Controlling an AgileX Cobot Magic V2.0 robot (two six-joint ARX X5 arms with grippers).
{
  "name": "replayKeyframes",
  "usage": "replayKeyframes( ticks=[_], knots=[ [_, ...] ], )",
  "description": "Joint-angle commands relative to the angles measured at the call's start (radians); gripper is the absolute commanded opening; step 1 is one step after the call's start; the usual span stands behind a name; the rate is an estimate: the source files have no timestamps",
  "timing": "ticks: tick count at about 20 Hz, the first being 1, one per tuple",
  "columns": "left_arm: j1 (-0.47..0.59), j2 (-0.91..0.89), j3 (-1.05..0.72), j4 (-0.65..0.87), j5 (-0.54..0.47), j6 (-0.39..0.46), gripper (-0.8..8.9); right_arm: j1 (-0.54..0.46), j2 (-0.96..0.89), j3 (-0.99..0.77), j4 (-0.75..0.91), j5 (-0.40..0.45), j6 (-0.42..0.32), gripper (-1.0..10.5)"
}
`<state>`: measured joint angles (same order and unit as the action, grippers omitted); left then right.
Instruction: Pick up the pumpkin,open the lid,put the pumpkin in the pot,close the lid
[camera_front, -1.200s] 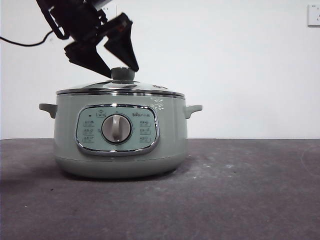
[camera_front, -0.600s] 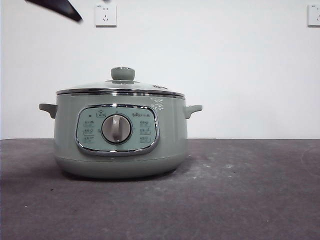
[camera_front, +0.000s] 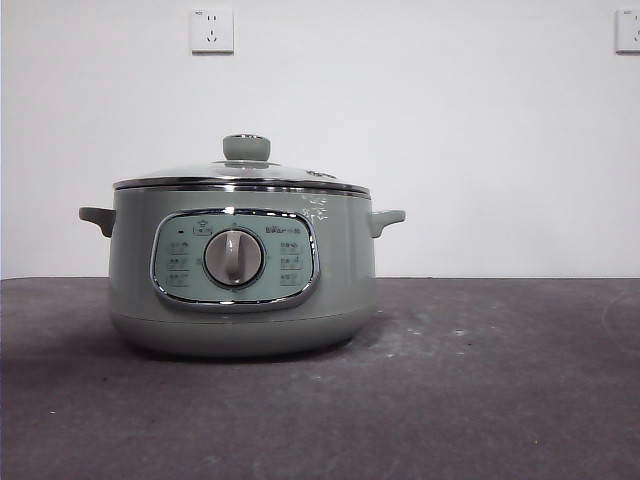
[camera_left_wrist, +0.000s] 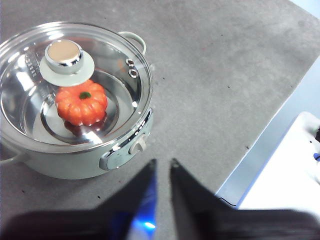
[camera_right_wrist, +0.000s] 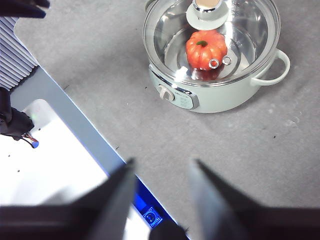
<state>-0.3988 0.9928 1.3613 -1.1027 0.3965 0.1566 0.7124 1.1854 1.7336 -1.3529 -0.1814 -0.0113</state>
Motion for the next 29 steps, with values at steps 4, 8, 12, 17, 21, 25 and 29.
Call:
replayKeyframes(
  ticks=[4,8,12,17,21,25,29],
  knots=[
    [-0.001,0.001,0.002,-0.002,0.000,-0.003,-0.03,0.000,0.001,0.000,-0.010,0.000,0.021,0.0],
    [-0.001,0.001,0.002,-0.002,0.000,-0.003,-0.03,0.000,-0.002,0.000,-0.010,0.000,0.021,0.0],
    [-0.001,0.001,0.002,-0.001,0.000,-0.003,-0.03,0.000,-0.002,0.000,-0.010,0.000,0.021,0.0],
    [0.018,-0.014,0.001,0.042,-0.088,0.017,-0.03,0.000,-0.002,0.000,-0.010,0.000,0.021,0.0],
    [0.177,-0.108,-0.024,0.253,-0.029,0.108,-0.03,0.000,-0.002,0.000,-0.011,0.000,0.021,0.0],
    [0.329,-0.298,-0.275,0.638,-0.005,0.105,-0.03,0.000,-0.002,0.000,-0.011,0.000,0.021,0.0],
    [0.391,-0.500,-0.639,0.954,-0.056,0.097,-0.03,0.000,-0.002,0.000,-0.011,0.000,0.021,0.0]
  ],
)
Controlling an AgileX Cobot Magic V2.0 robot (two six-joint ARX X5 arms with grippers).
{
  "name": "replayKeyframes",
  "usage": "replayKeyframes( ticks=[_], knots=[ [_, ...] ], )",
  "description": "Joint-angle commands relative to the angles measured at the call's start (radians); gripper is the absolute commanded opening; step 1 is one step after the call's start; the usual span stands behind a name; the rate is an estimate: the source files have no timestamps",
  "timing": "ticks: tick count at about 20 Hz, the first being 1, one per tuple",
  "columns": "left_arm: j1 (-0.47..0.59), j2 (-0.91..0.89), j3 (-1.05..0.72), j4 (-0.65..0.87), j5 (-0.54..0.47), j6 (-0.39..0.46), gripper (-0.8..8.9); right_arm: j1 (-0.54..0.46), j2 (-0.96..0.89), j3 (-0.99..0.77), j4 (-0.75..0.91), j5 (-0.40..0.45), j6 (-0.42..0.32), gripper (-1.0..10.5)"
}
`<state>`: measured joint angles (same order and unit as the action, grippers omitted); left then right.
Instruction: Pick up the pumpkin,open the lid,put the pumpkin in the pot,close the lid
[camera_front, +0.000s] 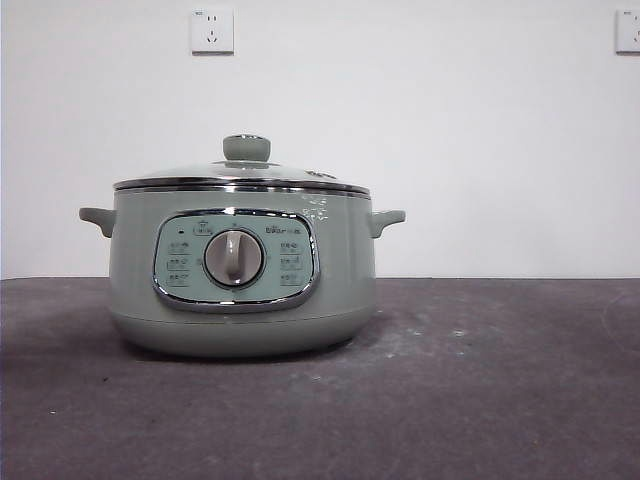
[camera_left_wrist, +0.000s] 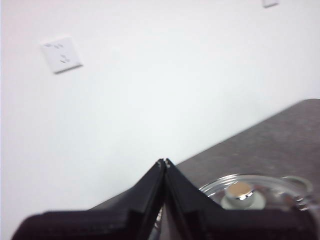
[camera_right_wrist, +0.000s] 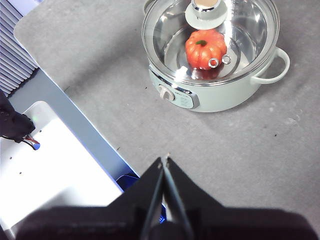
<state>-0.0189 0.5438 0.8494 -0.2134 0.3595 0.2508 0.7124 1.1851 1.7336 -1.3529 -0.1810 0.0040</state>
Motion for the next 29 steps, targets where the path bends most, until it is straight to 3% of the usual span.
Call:
replayKeyframes(
  ticks=[1,6,12,18,23,29],
  knots=[
    [0.017,-0.099,-0.211,0.106,-0.024,-0.009,-0.03,0.000,-0.002,0.000,-0.011,0.000,0.005,0.0],
    [0.021,-0.299,-0.539,0.197,-0.124,-0.049,-0.03,0.000,-0.003,0.000,-0.011,0.000,0.005,0.0],
    [0.021,-0.433,-0.741,0.194,-0.195,-0.095,-0.03,0.000,-0.003,0.000,-0.011,0.000,0.005,0.0],
    [0.021,-0.493,-0.826,0.171,-0.205,-0.098,-0.03,0.000,-0.003,0.000,-0.011,0.000,0.005,0.0],
    [0.021,-0.542,-0.831,0.033,-0.202,-0.098,-0.03,0.000,-0.003,0.000,-0.011,0.000,0.005,0.0],
    [0.020,-0.542,-0.831,-0.005,-0.198,-0.105,-0.03,0.000,-0.003,0.000,-0.011,0.000,0.005,0.0]
  ],
)
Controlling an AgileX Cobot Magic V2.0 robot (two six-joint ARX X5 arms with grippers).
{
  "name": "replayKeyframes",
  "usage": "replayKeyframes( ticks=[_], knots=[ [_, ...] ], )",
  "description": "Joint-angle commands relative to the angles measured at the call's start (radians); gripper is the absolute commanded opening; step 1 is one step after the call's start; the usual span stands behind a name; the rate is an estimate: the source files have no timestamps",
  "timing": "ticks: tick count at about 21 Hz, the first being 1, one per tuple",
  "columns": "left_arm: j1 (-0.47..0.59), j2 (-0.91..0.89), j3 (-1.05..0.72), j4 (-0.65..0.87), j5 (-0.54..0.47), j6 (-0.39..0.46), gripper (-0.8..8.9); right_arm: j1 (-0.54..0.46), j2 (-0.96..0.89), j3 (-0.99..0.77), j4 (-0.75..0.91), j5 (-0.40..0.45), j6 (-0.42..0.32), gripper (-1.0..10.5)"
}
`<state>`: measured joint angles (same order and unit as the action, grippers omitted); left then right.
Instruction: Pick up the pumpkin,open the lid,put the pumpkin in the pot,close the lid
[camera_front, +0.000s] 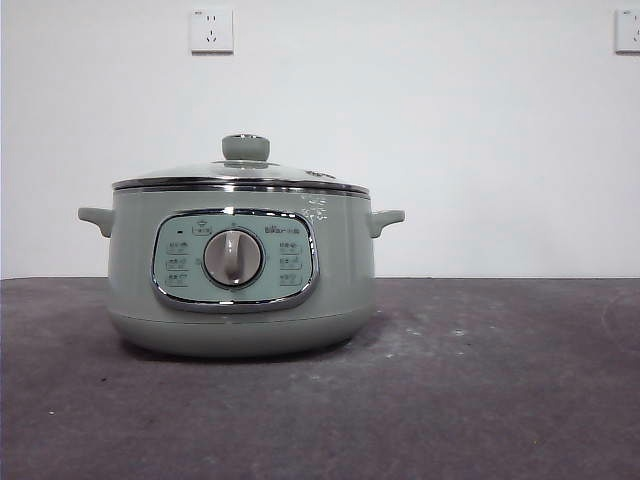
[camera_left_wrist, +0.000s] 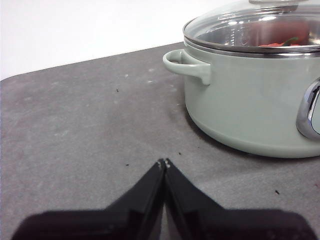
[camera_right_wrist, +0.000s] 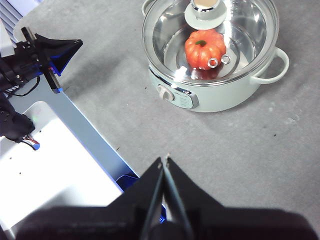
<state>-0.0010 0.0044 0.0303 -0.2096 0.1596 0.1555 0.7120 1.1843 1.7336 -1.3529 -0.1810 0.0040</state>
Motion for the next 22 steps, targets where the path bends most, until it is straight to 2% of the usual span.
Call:
replayKeyframes(
  ticks=[1,13,14,15,17,18,22],
  knots=[
    [0.002,-0.003,-0.012,-0.008,0.001,-0.009,-0.03,0.001,-0.003,0.000,-0.011,0.000,0.005,0.0],
    [0.002,-0.003,-0.012,-0.008,0.001,-0.009,-0.03,0.001,-0.003,0.000,-0.011,0.000,0.005,0.0],
    [0.002,-0.003,-0.012,-0.008,0.001,-0.009,-0.03,0.001,-0.003,0.000,-0.010,0.000,-0.006,0.0],
    [0.002,-0.003,-0.012,-0.008,0.001,-0.009,-0.03,-0.014,-0.008,0.000,-0.001,0.018,-0.060,0.0],
    [0.002,-0.003,-0.012,-0.008,0.001,-0.009,-0.03,-0.092,-0.052,-0.002,0.090,0.051,-0.080,0.0],
    [0.002,-0.003,-0.012,-0.008,0.001,-0.009,-0.03,-0.138,-0.078,-0.010,0.159,0.035,-0.071,0.0],
    [0.002,-0.003,-0.012,-0.008,0.001,-0.009,-0.03,-0.398,-0.204,-0.092,0.322,-0.137,-0.051,0.0]
  ],
)
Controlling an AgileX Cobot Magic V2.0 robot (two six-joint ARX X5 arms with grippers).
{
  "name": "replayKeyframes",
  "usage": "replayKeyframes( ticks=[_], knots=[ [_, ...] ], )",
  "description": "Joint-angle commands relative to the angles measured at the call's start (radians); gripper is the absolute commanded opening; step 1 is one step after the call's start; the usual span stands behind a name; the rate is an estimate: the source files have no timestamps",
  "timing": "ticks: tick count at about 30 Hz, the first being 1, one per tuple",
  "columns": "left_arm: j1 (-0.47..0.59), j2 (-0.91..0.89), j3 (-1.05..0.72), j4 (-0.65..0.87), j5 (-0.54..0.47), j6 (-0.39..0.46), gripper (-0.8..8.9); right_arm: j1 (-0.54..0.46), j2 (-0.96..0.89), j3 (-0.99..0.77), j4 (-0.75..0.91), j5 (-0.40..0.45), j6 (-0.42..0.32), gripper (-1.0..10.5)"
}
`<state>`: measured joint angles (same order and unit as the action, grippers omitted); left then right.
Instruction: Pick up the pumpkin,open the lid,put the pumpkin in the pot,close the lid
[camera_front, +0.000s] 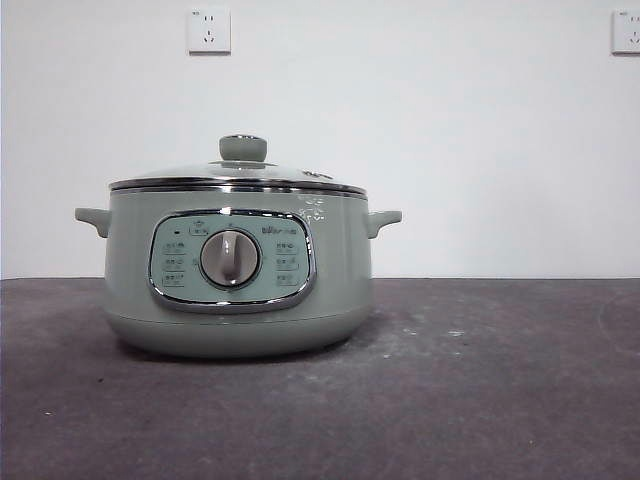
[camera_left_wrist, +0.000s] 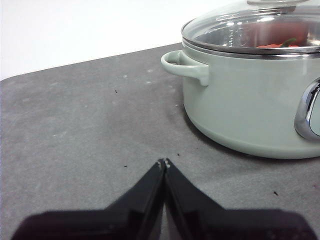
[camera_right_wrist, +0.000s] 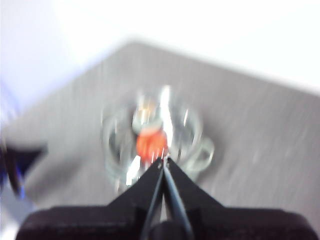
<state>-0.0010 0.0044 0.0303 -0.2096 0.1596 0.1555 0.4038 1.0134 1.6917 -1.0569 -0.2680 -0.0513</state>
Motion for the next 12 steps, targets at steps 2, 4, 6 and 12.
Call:
replayKeyframes(
  ticks=[2,4,6,12],
  knots=[
    [0.002,-0.003,-0.012,-0.008,0.001,-0.009,-0.03,-0.211,-0.120,-0.159,0.117,-0.068,-0.012,0.0],
    [0.002,-0.003,-0.012,-0.008,0.001,-0.009,-0.03,-0.288,-0.224,-0.319,0.265,-0.066,-0.034,0.0],
    [0.002,-0.003,-0.012,-0.008,0.001,-0.009,-0.03,-0.322,-0.304,-0.454,0.391,-0.065,-0.049,0.0],
    [0.002,-0.003,-0.012,-0.008,0.001,-0.009,-0.03,-0.364,-0.507,-0.837,0.704,-0.063,-0.052,0.0]
  ],
)
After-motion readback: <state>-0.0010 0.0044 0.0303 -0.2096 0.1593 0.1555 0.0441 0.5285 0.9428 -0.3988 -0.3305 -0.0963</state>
